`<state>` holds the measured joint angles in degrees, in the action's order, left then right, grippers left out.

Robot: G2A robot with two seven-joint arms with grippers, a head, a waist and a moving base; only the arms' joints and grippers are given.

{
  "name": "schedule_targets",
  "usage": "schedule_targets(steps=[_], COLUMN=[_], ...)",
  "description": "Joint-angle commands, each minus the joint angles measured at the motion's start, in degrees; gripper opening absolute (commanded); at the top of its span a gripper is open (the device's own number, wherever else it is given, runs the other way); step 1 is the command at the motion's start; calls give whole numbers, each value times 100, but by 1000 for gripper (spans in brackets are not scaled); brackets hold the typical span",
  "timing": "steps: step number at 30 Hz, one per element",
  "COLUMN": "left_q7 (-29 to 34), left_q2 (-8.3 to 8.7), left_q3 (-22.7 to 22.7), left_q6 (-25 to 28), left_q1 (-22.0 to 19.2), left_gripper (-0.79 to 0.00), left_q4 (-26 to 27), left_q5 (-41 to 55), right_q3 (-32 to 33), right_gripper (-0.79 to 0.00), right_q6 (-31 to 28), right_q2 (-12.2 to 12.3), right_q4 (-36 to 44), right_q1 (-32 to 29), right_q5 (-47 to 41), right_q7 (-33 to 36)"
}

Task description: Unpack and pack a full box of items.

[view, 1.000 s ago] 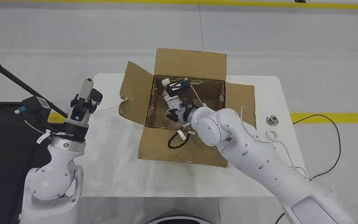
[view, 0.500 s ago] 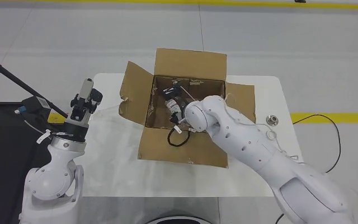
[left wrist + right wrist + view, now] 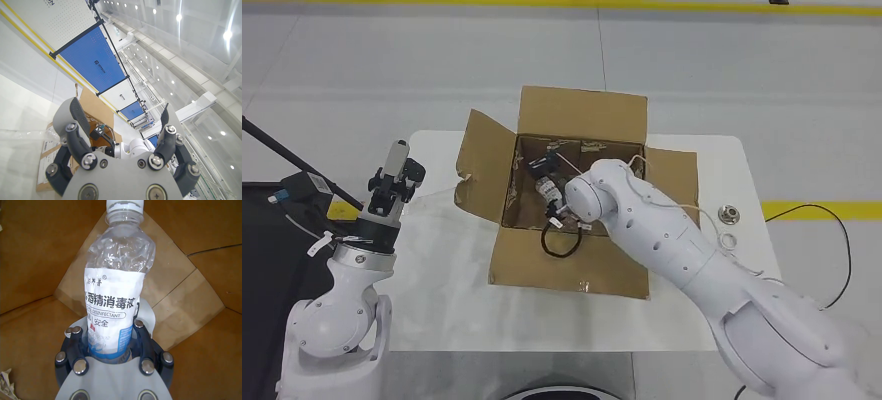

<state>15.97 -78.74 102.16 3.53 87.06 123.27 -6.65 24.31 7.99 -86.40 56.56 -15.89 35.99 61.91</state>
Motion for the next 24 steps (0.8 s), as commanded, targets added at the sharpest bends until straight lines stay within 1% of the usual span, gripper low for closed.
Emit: schedule_targets(steps=[1,4,5,6,7,9,10,12,13,16,19,21,24], left_q7=[0,0,0,0,0,0,0,0,0,0,0,0,0], left_q2=[0,0,0,0,0,0,0,0,0,0,0,0,0], left_q3=[0,0,0,0,0,0,0,0,0,0,0,0,0], left_q6=[0,0,0,0,0,0,0,0,0,0,0,0,0], left_q1=[0,0,0,0,0,0,0,0,0,0,0,0,0], left_gripper=[0,0,0,0,0,0,0,0,0,0,0,0,0], left_q4=[0,0,0,0,0,0,0,0,0,0,0,0,0], left_q5=[0,0,0,0,0,0,0,0,0,0,0,0,0], right_q3=[23,98,132,170,211,288,319,383,436,652,970,1252,1845], right_gripper=[-434,-413,-394,-311,-246,-228,-191,-43,-3,0,0,0,0], right_q6=[-50,-96,-110,-123,-136,-158,-171,-155,-185,-257,-412,-529,-721], right_q2=[-26,-38,-33,-22,-7,32,57,111,140,241,386,521,790], right_q4=[-38,-34,-15,9,44,136,196,328,400,632,1025,1462,2451], right_q1=[17,31,29,24,13,-17,-28,-89,-128,-228,-342,-471,-828], right_q5=[16,63,85,110,137,229,325,511,539,616,682,780,1043], right_q7=[-13,-23,-26,-16,-4,29,34,31,57,107,204,302,502])
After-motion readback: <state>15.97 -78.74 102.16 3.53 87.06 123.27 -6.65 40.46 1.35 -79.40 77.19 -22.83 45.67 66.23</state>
